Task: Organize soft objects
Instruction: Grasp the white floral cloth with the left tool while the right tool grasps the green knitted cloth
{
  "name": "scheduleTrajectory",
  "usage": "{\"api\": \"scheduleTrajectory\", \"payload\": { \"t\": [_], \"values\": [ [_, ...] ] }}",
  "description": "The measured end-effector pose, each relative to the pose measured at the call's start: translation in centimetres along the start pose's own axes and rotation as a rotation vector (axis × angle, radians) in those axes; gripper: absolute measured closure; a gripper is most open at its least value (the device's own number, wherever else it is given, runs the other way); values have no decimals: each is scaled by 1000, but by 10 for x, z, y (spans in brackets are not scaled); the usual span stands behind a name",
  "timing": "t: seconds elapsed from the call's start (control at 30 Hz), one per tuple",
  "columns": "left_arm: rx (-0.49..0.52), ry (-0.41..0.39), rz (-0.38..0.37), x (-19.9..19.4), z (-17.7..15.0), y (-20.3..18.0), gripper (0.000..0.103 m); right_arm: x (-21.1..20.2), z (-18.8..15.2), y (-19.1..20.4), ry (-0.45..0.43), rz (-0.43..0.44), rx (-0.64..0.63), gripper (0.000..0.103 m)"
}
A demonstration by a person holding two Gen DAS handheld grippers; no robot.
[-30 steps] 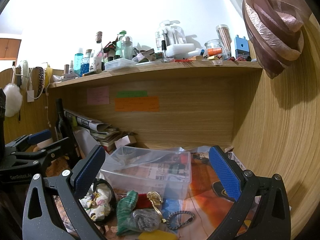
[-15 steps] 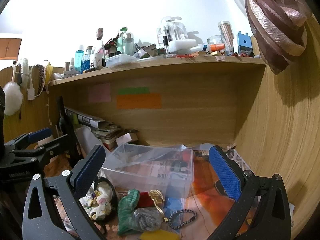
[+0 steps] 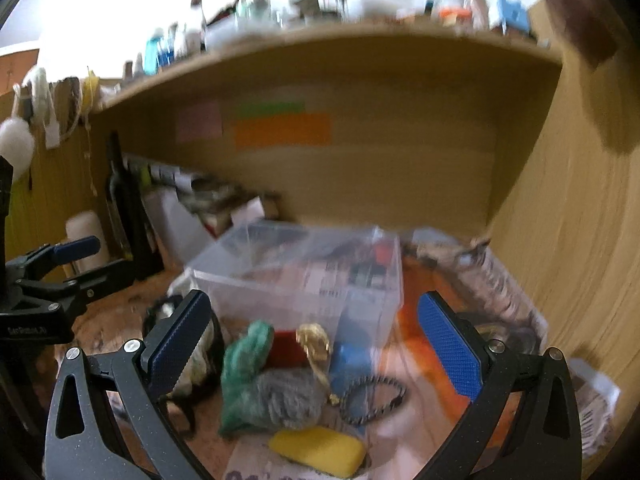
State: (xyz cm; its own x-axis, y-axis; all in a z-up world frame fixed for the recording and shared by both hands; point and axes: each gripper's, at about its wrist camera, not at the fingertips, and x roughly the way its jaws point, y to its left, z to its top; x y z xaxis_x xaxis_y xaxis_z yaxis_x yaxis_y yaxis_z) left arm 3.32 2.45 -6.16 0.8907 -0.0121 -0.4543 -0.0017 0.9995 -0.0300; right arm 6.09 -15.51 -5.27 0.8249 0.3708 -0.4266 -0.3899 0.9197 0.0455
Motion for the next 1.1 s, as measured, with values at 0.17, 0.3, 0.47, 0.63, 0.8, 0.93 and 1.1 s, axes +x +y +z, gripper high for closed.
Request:
{"api": "scheduleTrajectory", "payload": {
  "t": [0.17, 0.3, 0.47, 0.63, 0.8, 0.93, 1.1],
  "values": [
    [-30, 98, 2, 24, -20, 17, 0, 24, -14, -8, 102, 30, 38, 3],
    [-42, 151, -4, 35, -32, 23, 15, 37, -21, -4, 169, 96, 42, 26],
    [-60, 191, -31, 42, -37, 28, 31, 46, -24, 13, 208, 168, 12, 47],
    [-37, 187, -111, 31, -37, 18, 31, 54, -26, 25, 237, 210, -25, 51],
    [8, 242, -139, 39, -46, 2, 31, 71, -30, 29, 294, 219, -38, 68],
    [-1, 278, -134, 54, -54, 4, 38, 76, -30, 33, 318, 208, -56, 69],
    [-2, 306, -126, 66, -60, 7, 66, 85, -31, 38, 363, 190, -113, 70]
  ]
}}
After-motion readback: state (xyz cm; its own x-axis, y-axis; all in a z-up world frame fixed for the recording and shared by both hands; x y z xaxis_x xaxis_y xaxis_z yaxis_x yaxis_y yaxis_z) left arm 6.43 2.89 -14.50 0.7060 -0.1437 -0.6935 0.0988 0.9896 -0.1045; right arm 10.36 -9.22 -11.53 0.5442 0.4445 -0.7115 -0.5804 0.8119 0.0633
